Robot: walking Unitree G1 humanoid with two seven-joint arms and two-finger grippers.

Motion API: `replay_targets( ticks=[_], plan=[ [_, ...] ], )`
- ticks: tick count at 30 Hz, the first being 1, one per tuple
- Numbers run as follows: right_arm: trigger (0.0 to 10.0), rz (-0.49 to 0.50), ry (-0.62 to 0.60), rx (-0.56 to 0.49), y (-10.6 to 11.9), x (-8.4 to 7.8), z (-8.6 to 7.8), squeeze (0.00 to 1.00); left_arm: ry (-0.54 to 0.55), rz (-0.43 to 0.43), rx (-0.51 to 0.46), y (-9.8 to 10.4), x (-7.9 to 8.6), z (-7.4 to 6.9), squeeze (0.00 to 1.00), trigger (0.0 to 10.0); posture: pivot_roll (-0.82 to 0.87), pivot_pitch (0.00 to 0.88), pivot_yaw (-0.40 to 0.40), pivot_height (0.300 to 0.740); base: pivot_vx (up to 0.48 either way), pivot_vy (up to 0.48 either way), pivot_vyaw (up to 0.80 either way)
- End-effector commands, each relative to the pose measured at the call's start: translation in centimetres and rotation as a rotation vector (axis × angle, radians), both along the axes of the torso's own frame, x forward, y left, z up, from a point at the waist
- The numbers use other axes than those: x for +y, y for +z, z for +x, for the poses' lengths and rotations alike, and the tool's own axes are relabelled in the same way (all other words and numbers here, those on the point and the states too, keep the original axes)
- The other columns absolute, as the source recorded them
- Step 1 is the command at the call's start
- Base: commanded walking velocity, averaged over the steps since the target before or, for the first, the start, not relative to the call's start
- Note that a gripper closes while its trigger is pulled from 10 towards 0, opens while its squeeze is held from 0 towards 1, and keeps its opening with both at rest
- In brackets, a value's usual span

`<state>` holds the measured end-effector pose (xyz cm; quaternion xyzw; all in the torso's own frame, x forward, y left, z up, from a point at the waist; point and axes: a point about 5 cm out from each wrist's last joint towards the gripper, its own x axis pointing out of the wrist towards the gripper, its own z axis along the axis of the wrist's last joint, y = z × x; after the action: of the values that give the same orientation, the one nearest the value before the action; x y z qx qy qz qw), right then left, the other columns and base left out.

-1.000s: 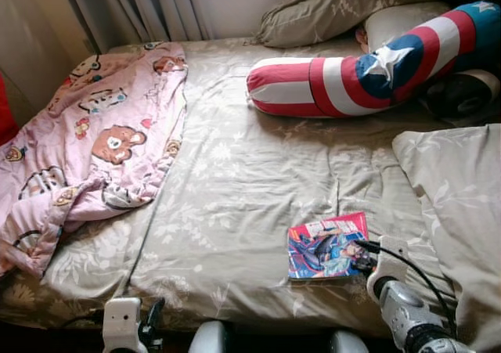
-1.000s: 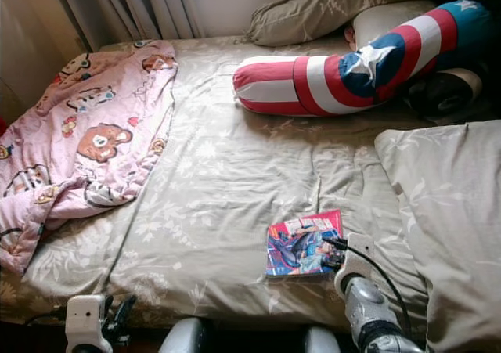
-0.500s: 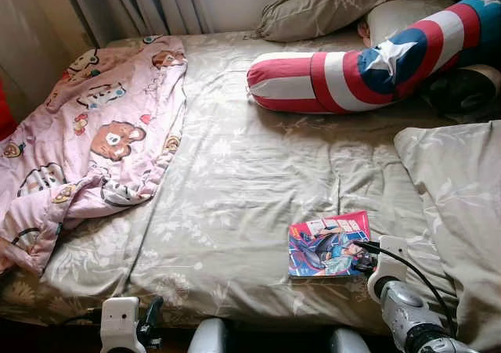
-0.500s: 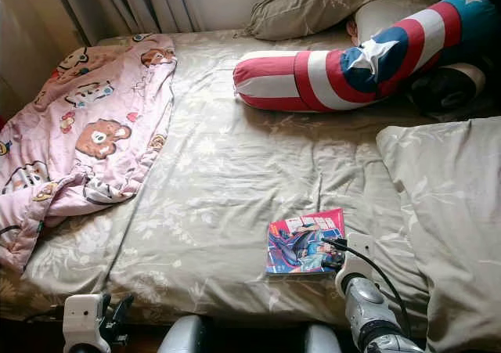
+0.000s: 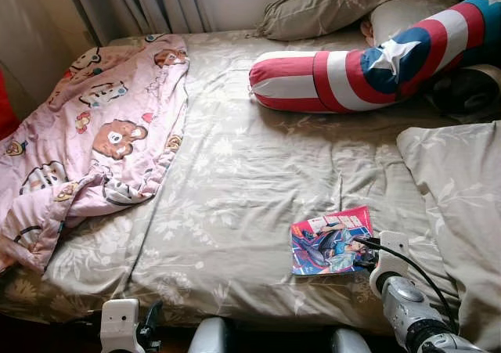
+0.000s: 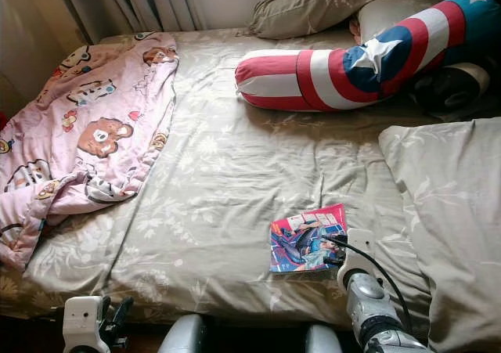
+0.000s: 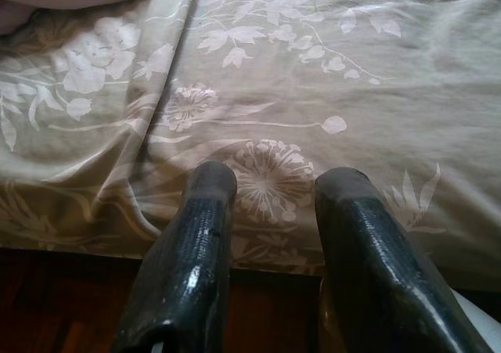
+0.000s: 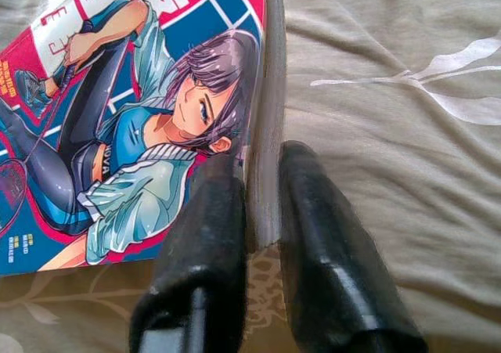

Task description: Clean up the room

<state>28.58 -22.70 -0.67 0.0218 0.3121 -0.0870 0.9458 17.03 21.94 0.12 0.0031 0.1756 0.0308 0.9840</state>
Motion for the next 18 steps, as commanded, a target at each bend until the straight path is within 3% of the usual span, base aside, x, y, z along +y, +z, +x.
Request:
replay_targets(
  ticks=[1,2,3,6,9,10,11,12,18],
  plan=[
    [10.0,-0.019,-0.022,-0.002,0.1,-0.4,-0.1,0.79,-0.004,0.007,0.008,0.1,0.0,-0.2,0.00,10.0,0.13,0.117,0.095,0.642,0.000,0.000,0.00],
    [10.0,-0.019,-0.024,0.000,0.0,-0.4,-0.1,0.79,-0.004,0.007,0.008,0.1,0.0,-0.2,0.00,10.0,0.13,0.117,0.095,0.642,0.000,0.000,0.00],
    [10.0,-0.016,-0.025,0.002,0.0,-0.4,-0.1,0.95,-0.005,0.007,0.009,0.1,0.0,-0.2,0.00,10.0,0.14,0.117,0.095,0.642,0.000,0.000,0.00],
    [10.0,-0.017,-0.024,0.006,-0.1,-0.3,-0.2,0.98,-0.004,0.008,0.011,0.1,0.1,-0.2,0.00,10.0,0.14,0.119,0.095,0.642,0.000,0.000,0.00],
    [10.0,-0.021,-0.023,0.010,-0.2,-0.3,-0.3,0.91,-0.004,0.008,0.011,0.1,0.1,-0.2,0.00,10.0,0.14,0.120,0.094,0.642,0.000,0.000,0.00],
    [10.0,-0.024,-0.024,0.010,-0.2,-0.3,-0.3,0.70,-0.003,0.008,0.011,0.1,0.1,-0.2,0.00,10.0,0.14,0.120,0.094,0.642,0.000,0.000,0.00],
    [10.0,-0.027,-0.028,0.009,-0.2,-0.3,-0.3,0.18,-0.003,0.008,0.011,0.0,0.1,-0.2,0.00,10.0,0.14,0.119,0.094,0.642,0.000,0.000,0.00],
    [10.0,-0.031,-0.033,0.007,-0.1,-0.4,-0.3,0.00,-0.002,0.007,0.010,0.0,0.0,-0.2,0.00,10.0,0.14,0.118,0.093,0.642,0.000,0.000,0.00],
    [10.0,-0.098,-0.045,-0.091,1.5,-1.1,1.0,0.00,-0.003,0.000,0.007,0.0,-0.2,0.2,0.00,10.0,0.13,0.106,0.091,0.642,0.000,0.000,0.00]
  ],
)
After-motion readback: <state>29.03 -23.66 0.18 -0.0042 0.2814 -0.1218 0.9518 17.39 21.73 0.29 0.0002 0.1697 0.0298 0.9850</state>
